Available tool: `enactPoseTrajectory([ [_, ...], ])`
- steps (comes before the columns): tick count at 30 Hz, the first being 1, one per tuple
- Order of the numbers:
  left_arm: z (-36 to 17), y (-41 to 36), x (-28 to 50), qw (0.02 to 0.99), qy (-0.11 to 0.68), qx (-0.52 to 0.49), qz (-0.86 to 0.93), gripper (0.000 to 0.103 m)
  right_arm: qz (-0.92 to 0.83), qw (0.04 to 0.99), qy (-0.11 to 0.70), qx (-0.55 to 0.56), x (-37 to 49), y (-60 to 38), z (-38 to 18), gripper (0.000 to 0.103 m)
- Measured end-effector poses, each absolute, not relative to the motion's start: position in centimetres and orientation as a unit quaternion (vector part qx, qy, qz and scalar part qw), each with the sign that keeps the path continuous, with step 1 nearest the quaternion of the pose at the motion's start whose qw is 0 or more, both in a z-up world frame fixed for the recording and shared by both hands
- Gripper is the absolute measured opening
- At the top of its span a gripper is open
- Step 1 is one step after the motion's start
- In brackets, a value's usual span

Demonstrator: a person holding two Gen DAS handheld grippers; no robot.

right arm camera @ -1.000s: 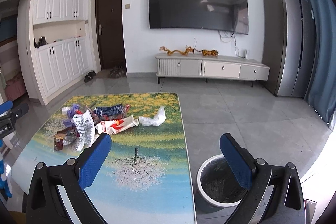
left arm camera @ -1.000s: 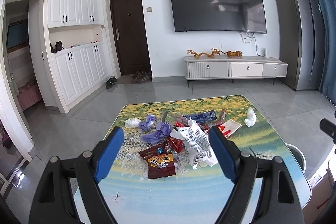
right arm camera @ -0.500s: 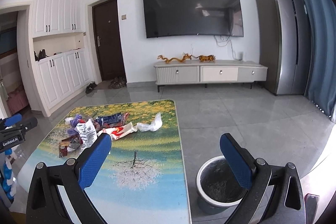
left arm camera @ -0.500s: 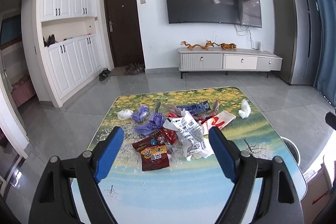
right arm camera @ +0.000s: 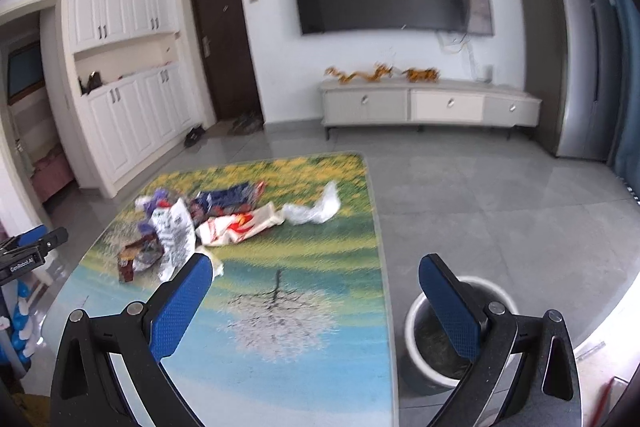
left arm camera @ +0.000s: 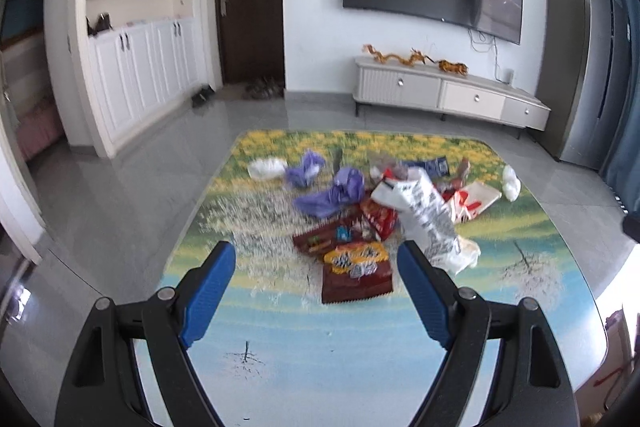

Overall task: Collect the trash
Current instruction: 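Grasp the white printed bag with right tool while left tool grasps brown snack bag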

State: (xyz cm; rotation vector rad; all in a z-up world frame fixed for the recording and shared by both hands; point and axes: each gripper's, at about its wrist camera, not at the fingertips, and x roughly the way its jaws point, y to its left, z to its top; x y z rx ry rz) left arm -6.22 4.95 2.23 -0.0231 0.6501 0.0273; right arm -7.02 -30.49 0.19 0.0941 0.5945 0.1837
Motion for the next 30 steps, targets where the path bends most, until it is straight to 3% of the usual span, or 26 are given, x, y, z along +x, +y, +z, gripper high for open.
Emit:
enactPoseTrajectory([
  [2, 1.3, 5.7, -5.5, 0.942, 0.336, -0.020, 0.007, 0.082, 0.110, 0.943, 0.310, 0.045, -5.7, -29.5, -0.8, 0.102],
  [7, -0.8, 6.5, -3.4, 0.927, 0.372, -0.048, -0.025, 0.082, 0.167, 0.920, 0.352, 0.041, -2.5, -26.7, -3.1, 0.080],
  [13, -2.5, 4.9, -1.1, 0.912, 0.401, -0.056, -0.060, 0.082, 0.234, 0.891, 0.387, 0.030, 0.9, -22.9, -4.9, 0.069],
  [27, -5.7, 3.9, 3.0, 0.893, 0.445, -0.058, -0.039, 0.082, 0.338, 0.858, 0.386, -0.024, 8.7, -13.0, -5.6, 0.069],
  [30, -5.9, 4.3, 3.0, 0.892, 0.445, -0.065, -0.036, 0.081, 0.341, 0.856, 0.386, -0.038, 9.5, -11.8, -6.0, 0.077],
])
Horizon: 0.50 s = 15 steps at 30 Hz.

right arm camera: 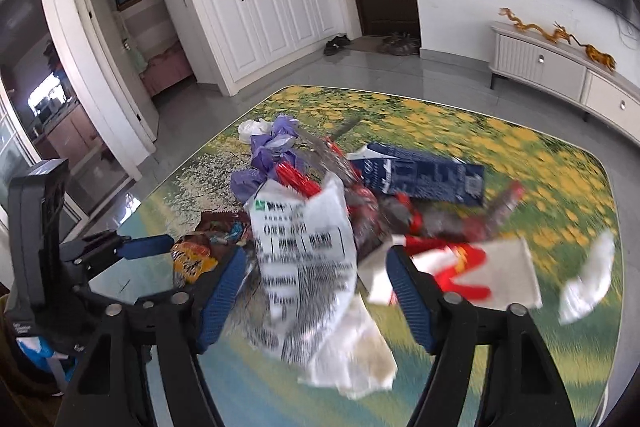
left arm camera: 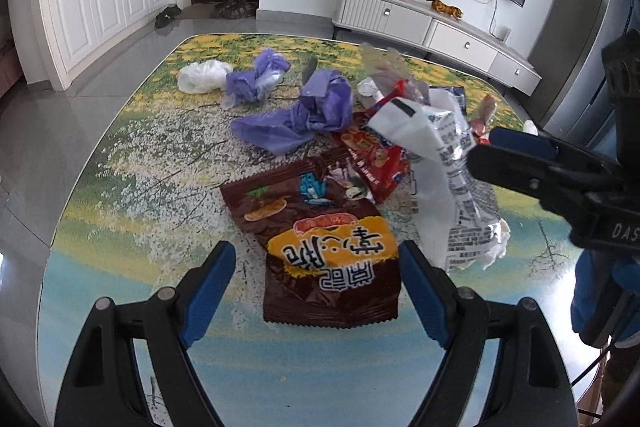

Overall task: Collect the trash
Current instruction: 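Grasp the white printed bag with right tool while left tool grasps brown snack bag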

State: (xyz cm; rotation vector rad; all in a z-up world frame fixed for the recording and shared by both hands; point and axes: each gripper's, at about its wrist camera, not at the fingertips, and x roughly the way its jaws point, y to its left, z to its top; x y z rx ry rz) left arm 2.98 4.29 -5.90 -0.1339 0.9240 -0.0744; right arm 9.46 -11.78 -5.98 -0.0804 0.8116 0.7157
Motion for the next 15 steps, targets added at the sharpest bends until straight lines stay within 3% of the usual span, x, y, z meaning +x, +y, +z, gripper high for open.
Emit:
enactPoseTrajectory([
  [2, -6.0, 4.4, 3.0, 0.892, 0.444, -0.069, -0.036, 0.080, 0.342, 0.856, 0.385, -0.045, 9.7, -11.3, -6.2, 0.077],
  [8, -6.3, 4.6, 2.9, 0.889, 0.449, -0.083, -0.041, 0.059, 0.343, 0.854, 0.385, -0.072, 9.8, -9.7, -6.6, 0.075],
  [10, -6.3, 4.7, 2.7, 0.889, 0.448, -0.086, -0.041, 0.055, 0.340, 0.851, 0.391, -0.084, 9.7, -9.2, -7.0, 0.058],
  [12, -6.3, 4.9, 2.5, 0.889, 0.447, -0.089, -0.040, 0.049, 0.338, 0.851, 0.393, -0.088, 9.5, -9.1, -7.3, 0.054],
  [15, -6.2, 5.4, 2.2, 0.889, 0.445, -0.097, -0.038, 0.038, 0.343, 0.851, 0.391, -0.078, 9.2, -9.3, -7.2, 0.038],
])
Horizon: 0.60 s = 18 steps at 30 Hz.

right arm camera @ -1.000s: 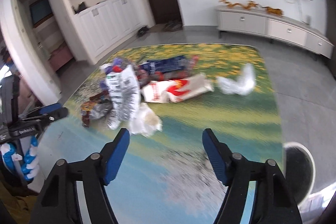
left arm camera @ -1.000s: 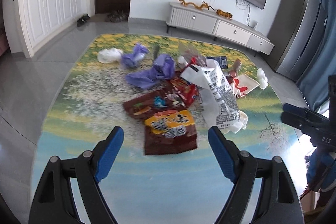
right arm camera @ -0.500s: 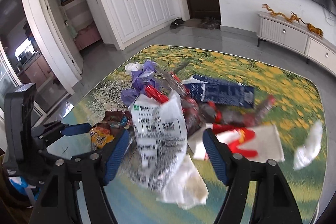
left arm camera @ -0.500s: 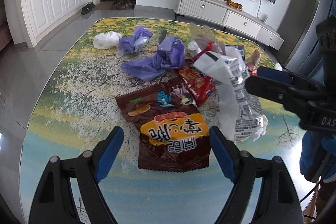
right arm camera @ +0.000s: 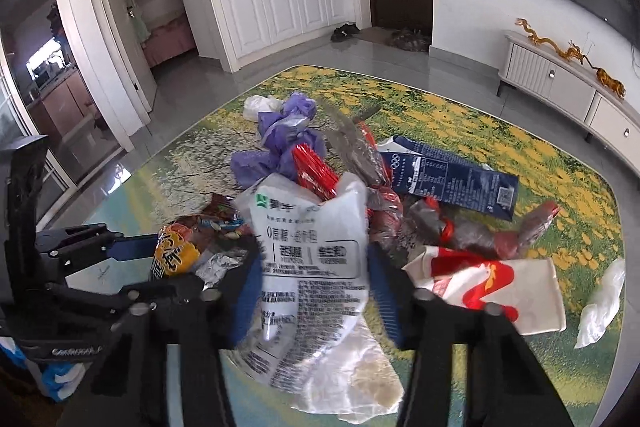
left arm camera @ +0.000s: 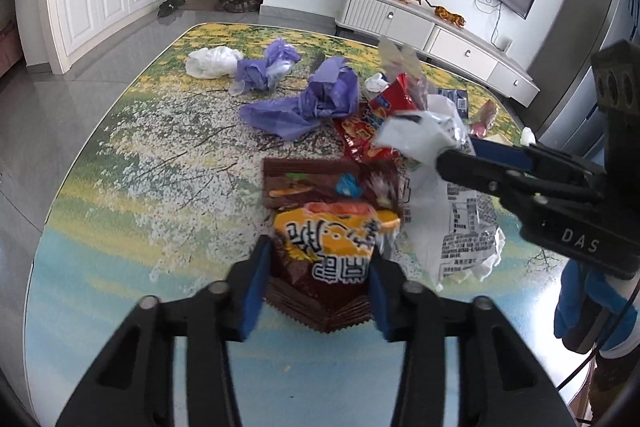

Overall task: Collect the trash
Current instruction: 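Grasp the white printed bag with right tool while left tool grasps brown snack bag, then carry both bags over the white bin and open both tools to drop them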

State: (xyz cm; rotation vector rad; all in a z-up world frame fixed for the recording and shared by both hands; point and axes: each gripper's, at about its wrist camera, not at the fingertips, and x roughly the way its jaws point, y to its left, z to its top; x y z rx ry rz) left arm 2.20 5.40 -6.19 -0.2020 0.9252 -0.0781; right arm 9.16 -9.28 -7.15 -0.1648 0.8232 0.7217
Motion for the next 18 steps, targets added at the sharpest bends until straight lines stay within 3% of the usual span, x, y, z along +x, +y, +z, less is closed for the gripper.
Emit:
enactPoseTrajectory([
  [4, -5.9, 5.8, 1.5, 0.892, 0.439, -0.103, -0.035, 0.033, 0.350, 0.849, 0.388, -0.075, 8.2, -9.6, -6.8, 0.025],
  [18, -1.1, 5.0, -1.7, 0.913, 0.395, -0.092, -0.045, 0.031, 0.328, 0.889, 0.319, 0.004, 3.8, -17.0, -1.2, 0.020],
])
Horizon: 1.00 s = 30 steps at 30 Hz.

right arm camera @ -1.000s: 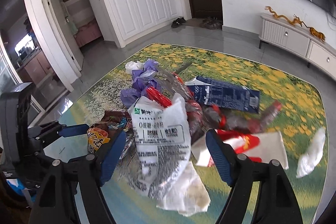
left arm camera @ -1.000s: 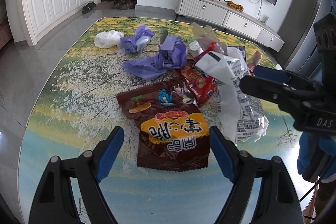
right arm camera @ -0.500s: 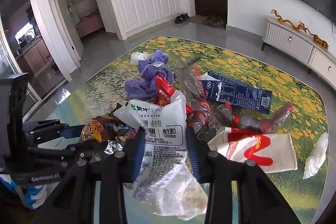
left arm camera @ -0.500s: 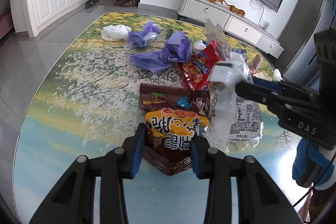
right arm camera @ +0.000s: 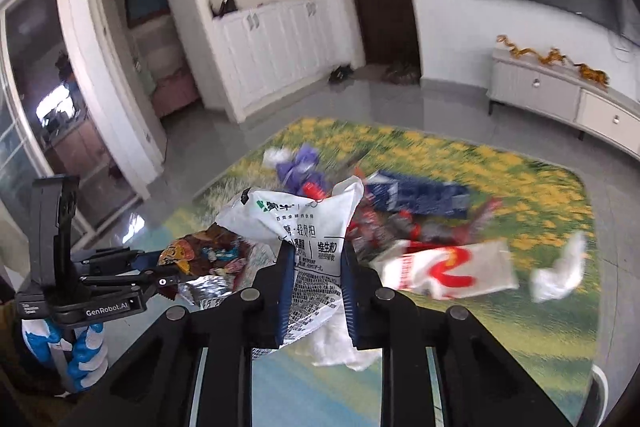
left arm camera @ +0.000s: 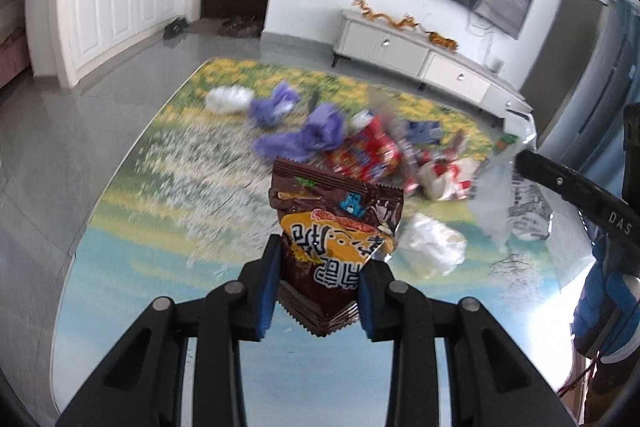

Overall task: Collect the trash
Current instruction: 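Carry both bags over the white bin and open both tools to drop them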

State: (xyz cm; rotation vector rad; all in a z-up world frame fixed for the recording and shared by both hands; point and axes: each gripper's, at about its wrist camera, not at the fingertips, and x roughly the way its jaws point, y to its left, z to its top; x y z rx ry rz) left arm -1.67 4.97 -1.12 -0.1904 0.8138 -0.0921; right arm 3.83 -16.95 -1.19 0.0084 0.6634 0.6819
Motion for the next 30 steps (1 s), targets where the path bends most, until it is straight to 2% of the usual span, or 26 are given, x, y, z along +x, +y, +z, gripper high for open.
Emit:
enactPoseTrajectory([
  [9, 2.9, -4.3, -0.6, 0.914, 0.376, -0.043, -0.149, 0.031, 0.191, 0.937, 0.286, 0.052, -0.8, -31.0, 0.8, 0.020],
  [15, 3.4, -15.3, 1.7, 0.892, 0.386, 0.019, -0.234, 0.031, 0.065, 0.947, 0.303, 0.080, -3.1, -40.9, -1.3, 0.020],
  [21, 1.5, -26.5, 4.5, 0.858, 0.413, 0.068, -0.298, 0.031, -0.043, 0.925, 0.355, 0.127, -3.2, -48.7, -6.3, 0.021],
  [30, -3.9, -39.0, 8.3, 0.818, 0.466, 0.106, -0.321, 0.033, -0.099, 0.887, 0.427, 0.149, 0.0, -53.8, -12.4, 0.022],
])
